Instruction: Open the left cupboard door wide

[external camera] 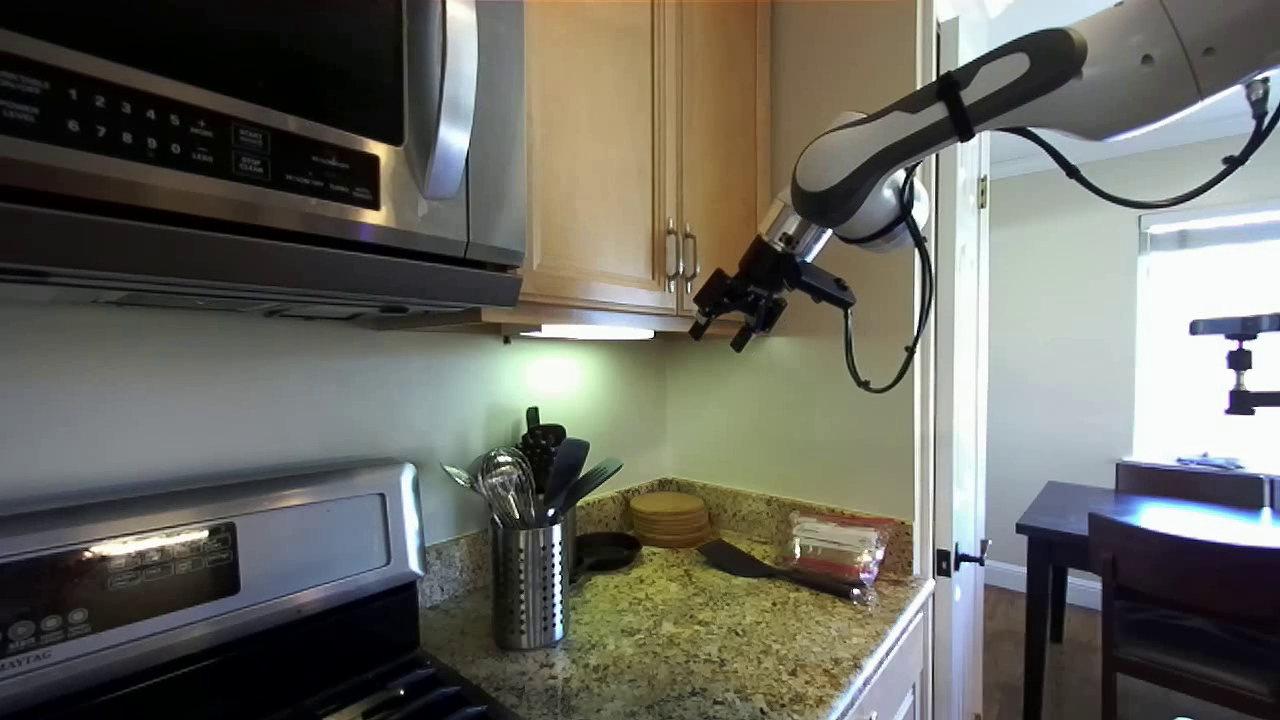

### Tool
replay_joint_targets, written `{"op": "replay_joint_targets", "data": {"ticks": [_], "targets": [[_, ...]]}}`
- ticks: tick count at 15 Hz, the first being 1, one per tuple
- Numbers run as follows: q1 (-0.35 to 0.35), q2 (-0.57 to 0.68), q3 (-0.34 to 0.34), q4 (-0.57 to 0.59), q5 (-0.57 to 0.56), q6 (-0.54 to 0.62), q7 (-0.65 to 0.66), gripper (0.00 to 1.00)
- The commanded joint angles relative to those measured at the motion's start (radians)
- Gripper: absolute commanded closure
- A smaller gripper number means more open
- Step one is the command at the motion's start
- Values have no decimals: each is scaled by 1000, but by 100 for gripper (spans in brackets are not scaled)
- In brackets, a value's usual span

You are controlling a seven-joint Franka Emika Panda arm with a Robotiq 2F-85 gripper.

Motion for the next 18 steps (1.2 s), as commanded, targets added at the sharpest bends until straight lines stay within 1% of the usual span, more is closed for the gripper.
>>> {"op": "replay_joint_targets", "data": {"ticks": [1,6,8,9,10,11,12,14,15,18], "targets": [[-11,42,-15,92,-22,69,-49,0],[-19,62,-28,185,-12,143,-58,0],[-13,73,-35,225,4,144,-68,0],[-11,83,-37,246,10,146,-69,3],[-8,95,-39,267,22,141,-76,3],[-9,111,-40,290,27,141,-75,1],[-9,122,-39,308,34,135,-76,2],[-11,153,-37,347,55,128,-84,8],[-13,167,-35,367,62,128,-85,14],[-26,211,-30,421,56,125,-84,23]]}}
